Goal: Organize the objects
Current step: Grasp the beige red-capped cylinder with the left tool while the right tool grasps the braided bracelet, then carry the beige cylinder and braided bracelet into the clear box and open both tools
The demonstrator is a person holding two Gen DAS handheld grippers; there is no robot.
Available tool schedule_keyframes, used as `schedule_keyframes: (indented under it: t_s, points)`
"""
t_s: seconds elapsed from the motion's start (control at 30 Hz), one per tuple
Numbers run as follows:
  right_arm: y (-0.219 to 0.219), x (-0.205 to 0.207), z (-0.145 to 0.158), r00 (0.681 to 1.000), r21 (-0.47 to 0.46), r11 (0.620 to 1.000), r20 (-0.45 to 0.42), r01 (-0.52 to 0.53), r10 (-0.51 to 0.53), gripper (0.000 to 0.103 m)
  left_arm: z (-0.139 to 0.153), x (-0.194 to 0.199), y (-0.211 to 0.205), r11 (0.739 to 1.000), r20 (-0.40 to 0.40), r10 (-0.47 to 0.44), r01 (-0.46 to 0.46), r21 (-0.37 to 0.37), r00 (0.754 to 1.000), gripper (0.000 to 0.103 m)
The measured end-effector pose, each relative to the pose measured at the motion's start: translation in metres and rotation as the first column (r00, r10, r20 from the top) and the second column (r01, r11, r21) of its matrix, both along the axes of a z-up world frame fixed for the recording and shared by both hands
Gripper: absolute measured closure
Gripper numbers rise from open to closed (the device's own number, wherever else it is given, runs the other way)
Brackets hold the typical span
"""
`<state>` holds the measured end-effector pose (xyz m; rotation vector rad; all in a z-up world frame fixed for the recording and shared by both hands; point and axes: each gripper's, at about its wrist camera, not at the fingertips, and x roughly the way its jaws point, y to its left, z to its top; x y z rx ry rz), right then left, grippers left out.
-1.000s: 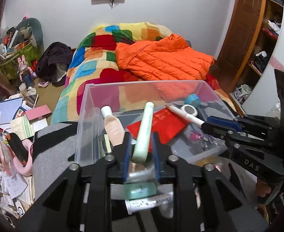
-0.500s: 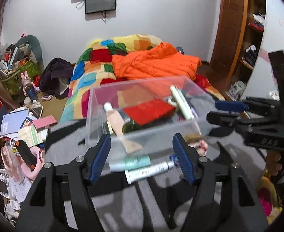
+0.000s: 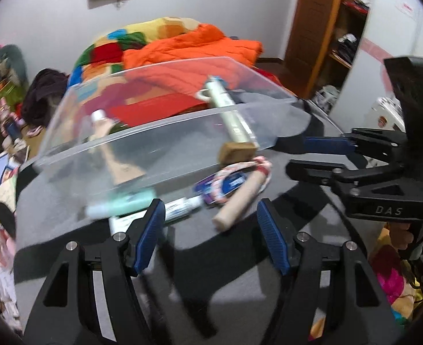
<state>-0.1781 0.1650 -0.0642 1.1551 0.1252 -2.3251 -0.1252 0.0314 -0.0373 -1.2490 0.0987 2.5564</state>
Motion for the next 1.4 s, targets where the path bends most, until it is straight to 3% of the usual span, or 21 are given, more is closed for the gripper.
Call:
schedule_keyframes:
  t_s: [0.07,0.17,0.2,0.4,0.63,0.87,0.9,0.93,1.17,1.4]
  points:
    - [0.006,-0.004,-0.002,1.0,-0.016,1.0,0.016,0.011,-0.011,0.057,-0.004,-0.006,0.008,1.0,0.01,-0.022,0.022,-0.004,1.0,0.038]
    - [0.01,-0.008,-0.005,0.999,-0.031,0.999,0.033,0.017,-0.016,0.059,-0.015,-0.013,0.018,0.999,0.048,-0.05,0.05,-0.01,0.998,0.056]
    - [0.01,-0.01,-0.006,0.999,-0.03,0.999,0.037,0.018,-0.017,0.06,-0.018,-0.014,0.02,0.998,0.063,-0.054,0.055,-0.018,0.997,0.068]
    - [0.001,-0.016,-0.011,0.999,-0.025,1.0,0.046,0.001,0.0,0.066,-0.015,0.002,0.016,0.997,0.05,-0.072,0.072,-0.008,0.996,0.089]
    - [-0.025,-0.02,-0.015,0.997,0.037,0.997,0.041,-0.065,0.063,0.068,-0.013,0.036,0.0,1.0,0.037,-0.021,0.021,0.005,0.999,0.089]
    - [-0.04,-0.025,-0.026,0.997,0.092,0.993,0.05,-0.069,0.065,0.081,-0.02,0.055,-0.019,1.0,0.049,0.026,-0.026,-0.011,0.998,0.089]
    - [-0.039,-0.024,-0.026,0.997,0.089,0.994,0.05,-0.069,0.065,0.09,-0.019,0.055,-0.019,1.0,0.049,0.026,-0.025,-0.009,0.998,0.089]
    - [-0.038,-0.024,-0.026,0.996,0.077,0.995,0.058,-0.067,0.063,0.092,-0.019,0.054,-0.018,1.0,0.047,0.026,-0.026,-0.008,0.999,0.089]
    - [-0.025,-0.008,-0.016,0.998,0.029,0.999,0.041,-0.043,0.042,0.092,-0.024,0.044,-0.006,0.998,0.013,0.018,-0.017,-0.053,1.0,0.089]
    - [-0.01,0.002,0.013,1.0,-0.053,0.998,-0.003,-0.026,0.026,0.092,-0.015,0.044,-0.013,0.999,-0.008,0.046,-0.046,-0.016,0.999,0.089]
